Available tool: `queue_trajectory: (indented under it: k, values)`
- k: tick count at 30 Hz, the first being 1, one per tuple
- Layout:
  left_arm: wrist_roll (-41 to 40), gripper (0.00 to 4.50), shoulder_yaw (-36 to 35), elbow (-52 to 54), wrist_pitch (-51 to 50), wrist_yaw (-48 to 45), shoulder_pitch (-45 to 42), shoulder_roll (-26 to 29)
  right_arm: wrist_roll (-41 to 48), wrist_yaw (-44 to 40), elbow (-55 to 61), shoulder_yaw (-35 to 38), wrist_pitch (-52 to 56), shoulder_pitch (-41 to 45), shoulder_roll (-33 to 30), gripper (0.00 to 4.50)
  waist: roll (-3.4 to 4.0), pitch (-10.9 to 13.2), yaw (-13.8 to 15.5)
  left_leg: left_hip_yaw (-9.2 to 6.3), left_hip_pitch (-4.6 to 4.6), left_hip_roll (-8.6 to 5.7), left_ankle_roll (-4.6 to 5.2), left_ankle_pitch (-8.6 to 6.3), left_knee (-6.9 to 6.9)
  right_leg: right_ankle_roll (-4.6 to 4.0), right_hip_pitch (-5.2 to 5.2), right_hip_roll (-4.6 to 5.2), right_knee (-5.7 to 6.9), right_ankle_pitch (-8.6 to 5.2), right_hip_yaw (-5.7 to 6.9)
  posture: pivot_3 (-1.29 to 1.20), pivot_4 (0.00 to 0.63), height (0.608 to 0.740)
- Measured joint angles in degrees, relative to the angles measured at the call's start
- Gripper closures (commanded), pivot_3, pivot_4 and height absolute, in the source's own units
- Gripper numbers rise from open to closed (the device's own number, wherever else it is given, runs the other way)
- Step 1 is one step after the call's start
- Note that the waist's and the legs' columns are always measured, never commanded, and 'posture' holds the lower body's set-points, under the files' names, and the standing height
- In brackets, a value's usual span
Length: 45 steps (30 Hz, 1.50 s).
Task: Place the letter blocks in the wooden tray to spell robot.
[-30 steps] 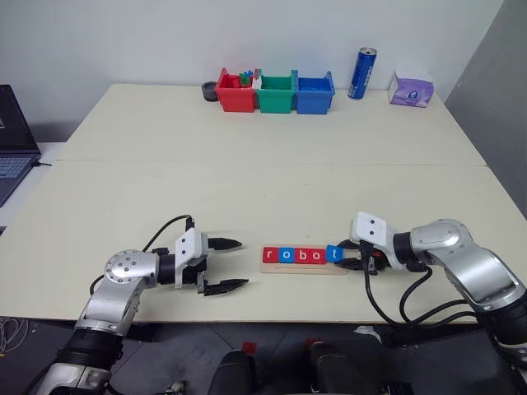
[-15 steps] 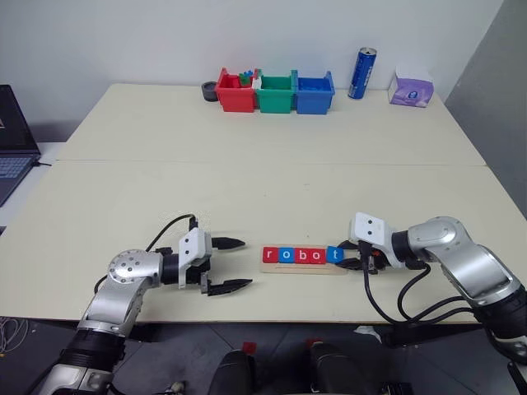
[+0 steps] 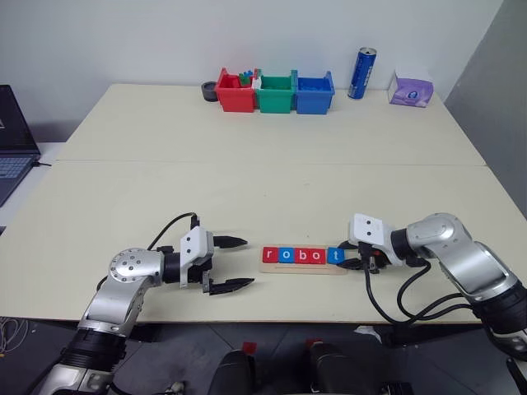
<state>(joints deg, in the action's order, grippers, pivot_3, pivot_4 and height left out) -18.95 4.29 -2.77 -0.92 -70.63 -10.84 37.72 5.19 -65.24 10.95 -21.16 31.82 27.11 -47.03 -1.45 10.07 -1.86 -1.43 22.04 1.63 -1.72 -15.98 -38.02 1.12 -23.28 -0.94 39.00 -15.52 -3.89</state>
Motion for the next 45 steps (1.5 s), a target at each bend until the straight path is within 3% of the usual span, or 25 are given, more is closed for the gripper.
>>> queue_trajectory:
  k: [8,9,16,24,33,45]
  values:
    - [0.24,0.0,0.0,-1.25,0.96,0.07,0.08,-0.47,-0.05,-0.52,-0.1,-0.27,-0.67,1.12,0.34,0.21,0.0,0.0,0.01,-0.01,0.0,0.0,0.0,0.0,-0.01,-0.01,0.0,0.0,0.0,0.0,0.01,0.0,0.15,0.74]
    - [0.3,0.0,0.0,-1.25,1.19,0.11,0.09,-0.52,-0.05,-0.5,-0.1,-0.26,-0.67,1.2,0.34,0.03,0.0,0.0,0.01,-0.01,0.0,0.0,0.0,0.0,-0.01,0.0,0.0,0.0,0.0,0.0,0.0,0.0,0.15,0.74]
    - [1.01,0.0,0.03,-1.25,1.36,0.29,0.13,-0.97,1.74,-0.37,2.67,2.81,2.43,1.42,-0.31,0.03,0.0,0.0,0.02,-0.03,0.01,0.0,0.0,0.0,-0.01,-0.01,0.0,0.0,0.01,0.01,0.01,0.0,0.15,0.74]
    - [1.09,0.0,0.02,-1.26,1.28,0.28,0.46,-0.96,2.92,3.29,7.86,8.18,6.09,-5.43,-2.4,0.03,0.0,0.0,0.04,-0.01,0.0,0.0,0.0,0.0,-0.01,0.0,0.0,0.01,0.02,0.0,0.01,0.0,0.15,0.74]
    - [1.18,0.0,0.03,-1.86,1.35,0.03,-0.09,-0.97,-1.17,10.23,5.03,7.34,4.26,-5.15,0.11,0.03,0.0,0.0,0.02,0.04,0.01,-0.01,0.0,0.0,-0.02,0.0,0.0,0.0,0.01,0.0,0.01,0.0,0.15,0.74]
    - [1.6,0.0,0.03,-2.26,1.64,0.28,-0.14,-1.03,-2.31,11.01,3.89,5.5,3.36,-3.73,2.57,0.03,0.0,0.0,0.03,0.02,0.01,-0.01,0.0,0.0,-0.01,0.0,0.0,0.0,0.02,0.0,0.02,0.0,0.15,0.74]
